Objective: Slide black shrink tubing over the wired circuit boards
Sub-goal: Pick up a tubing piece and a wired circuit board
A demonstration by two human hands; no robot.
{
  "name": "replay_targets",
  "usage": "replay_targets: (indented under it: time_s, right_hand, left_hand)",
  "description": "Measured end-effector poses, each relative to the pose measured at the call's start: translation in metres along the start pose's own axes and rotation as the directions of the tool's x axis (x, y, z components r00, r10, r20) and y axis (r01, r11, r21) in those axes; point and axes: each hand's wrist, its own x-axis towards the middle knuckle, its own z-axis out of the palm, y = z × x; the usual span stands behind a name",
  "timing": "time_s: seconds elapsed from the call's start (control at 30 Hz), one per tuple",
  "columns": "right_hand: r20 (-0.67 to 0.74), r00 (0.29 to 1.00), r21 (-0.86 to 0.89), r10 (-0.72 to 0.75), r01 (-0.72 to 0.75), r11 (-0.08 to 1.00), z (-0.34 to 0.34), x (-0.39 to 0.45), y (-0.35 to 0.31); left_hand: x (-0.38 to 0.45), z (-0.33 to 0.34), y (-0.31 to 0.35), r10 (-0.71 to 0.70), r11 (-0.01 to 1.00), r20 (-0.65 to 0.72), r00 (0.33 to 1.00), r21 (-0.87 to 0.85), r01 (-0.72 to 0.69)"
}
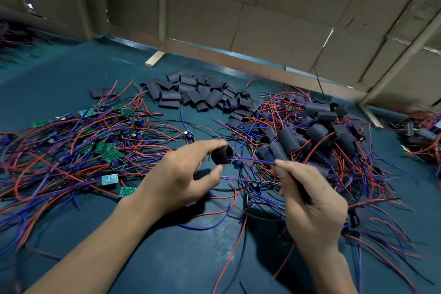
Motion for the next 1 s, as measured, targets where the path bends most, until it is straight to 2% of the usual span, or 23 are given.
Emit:
replay_targets:
  time_s: [0.13,0.2,0.23,0.3,0.37,0.43,0.5,0.6,0.7,0.8,0.9,1.0]
  right_hand:
    - [0.2,0.98,0.122,0.024,-0.05,0.991,0.007,0.0,-0.005]
    - [0.323,0.94,0.133,0.106,-0.157,0.979,0.007,-0.002,-0.008]
    - [0.395,0.9,0.171,0.187,-0.272,0.947,0.006,-0.003,-0.009]
    - [0.476,0.816,0.314,0.328,-0.506,0.804,0.009,-0.003,-0.011]
    - [0.453,0.789,0.42,0.415,-0.599,0.682,0.013,-0.001,-0.011]
    - [0.43,0.795,0.476,0.429,-0.603,0.64,0.015,0.003,-0.013]
    - [0.452,0.807,0.518,0.38,-0.585,0.624,0.015,0.002,-0.015]
    - [0.47,0.773,0.518,0.425,-0.632,0.577,0.009,0.002,-0.019]
    - [0.472,0.733,0.434,0.489,-0.676,0.595,0.004,0.008,-0.023]
    - [0.528,0.698,0.398,0.484,-0.706,0.586,-0.003,0.011,-0.026]
    - [0.592,0.655,0.42,0.469,-0.748,0.514,-0.002,0.01,-0.027]
    - [0.564,0.666,0.476,0.488,-0.745,0.467,0.001,0.011,-0.026]
  left_hand:
    - [0.001,0.0,0.0,0.145,0.986,0.038,0.989,0.084,-0.148]
    - [0.001,0.002,0.002,0.199,0.971,0.095,0.975,0.116,-0.21]
    - [0.001,0.004,0.003,0.221,0.964,0.118,0.968,0.123,-0.235]
    - [0.001,0.007,0.006,0.256,0.954,0.138,0.957,0.125,-0.273]
    - [0.001,0.009,0.009,0.267,0.951,0.127,0.955,0.125,-0.282]
    - [0.001,0.01,0.011,0.254,0.955,0.109,0.961,0.129,-0.267]
    - [0.0,0.009,0.011,0.222,0.967,0.097,0.97,0.109,-0.232]
    - [0.0,0.008,0.011,0.179,0.982,0.092,0.98,0.048,-0.184]
    - [0.002,0.008,0.011,0.163,0.985,0.073,0.984,0.038,-0.166]
    - [0.004,0.008,0.012,0.161,0.985,0.028,0.986,0.056,-0.163]
    - [0.004,0.006,0.013,0.161,0.984,-0.008,0.987,0.076,-0.16]
    - [0.004,0.005,0.015,0.197,0.974,-0.018,0.98,0.114,-0.194]
